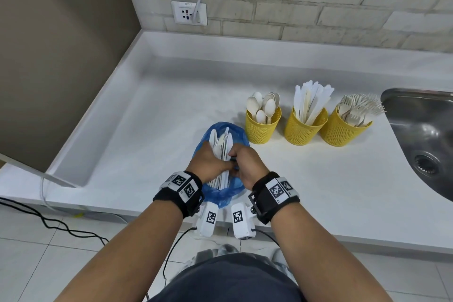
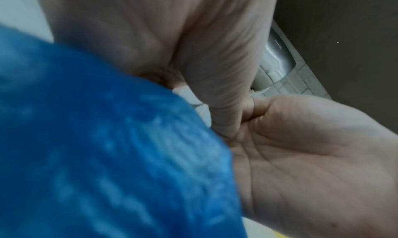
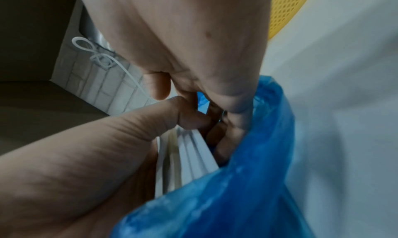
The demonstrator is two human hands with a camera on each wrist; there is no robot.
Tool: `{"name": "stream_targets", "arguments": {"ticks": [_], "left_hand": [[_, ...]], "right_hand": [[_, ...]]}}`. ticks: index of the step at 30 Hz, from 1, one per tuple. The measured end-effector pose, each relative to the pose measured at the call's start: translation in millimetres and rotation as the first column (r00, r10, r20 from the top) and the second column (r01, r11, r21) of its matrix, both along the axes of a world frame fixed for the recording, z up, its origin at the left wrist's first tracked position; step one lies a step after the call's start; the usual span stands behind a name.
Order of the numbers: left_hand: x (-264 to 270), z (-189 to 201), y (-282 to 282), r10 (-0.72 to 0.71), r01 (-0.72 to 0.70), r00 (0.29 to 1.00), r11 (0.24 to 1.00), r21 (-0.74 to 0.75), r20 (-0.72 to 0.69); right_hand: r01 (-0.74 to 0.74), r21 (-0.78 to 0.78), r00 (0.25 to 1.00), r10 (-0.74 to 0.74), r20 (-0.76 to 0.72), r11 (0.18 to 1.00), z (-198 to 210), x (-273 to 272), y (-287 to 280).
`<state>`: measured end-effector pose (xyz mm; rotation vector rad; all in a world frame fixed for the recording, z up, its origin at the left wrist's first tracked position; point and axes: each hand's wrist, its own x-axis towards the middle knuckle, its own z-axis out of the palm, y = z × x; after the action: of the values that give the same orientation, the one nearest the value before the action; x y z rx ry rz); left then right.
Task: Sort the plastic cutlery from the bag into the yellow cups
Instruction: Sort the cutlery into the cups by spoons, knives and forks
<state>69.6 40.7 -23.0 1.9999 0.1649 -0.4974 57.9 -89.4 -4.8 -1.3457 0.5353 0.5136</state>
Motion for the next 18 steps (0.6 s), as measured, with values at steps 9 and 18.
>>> {"name": "stream_targets", "arguments": {"ticks": [9,18], "left_hand": [[1.7,6.2,6.3,0.105,-0.105,0.994,0.994,0.002,0.025],[1.4,11.4,8.4,0.239,-0.238,0.971,0.968,-0.076,0.006]], "right_hand": [[-0.024,-0.210,0.986,0.058,0.157,0.977,-2.0,-3.3,0.8],[-0.230,-0.824,0.851,0.517,0.088,0.519,-18.9,-6.8,1.0]]}}
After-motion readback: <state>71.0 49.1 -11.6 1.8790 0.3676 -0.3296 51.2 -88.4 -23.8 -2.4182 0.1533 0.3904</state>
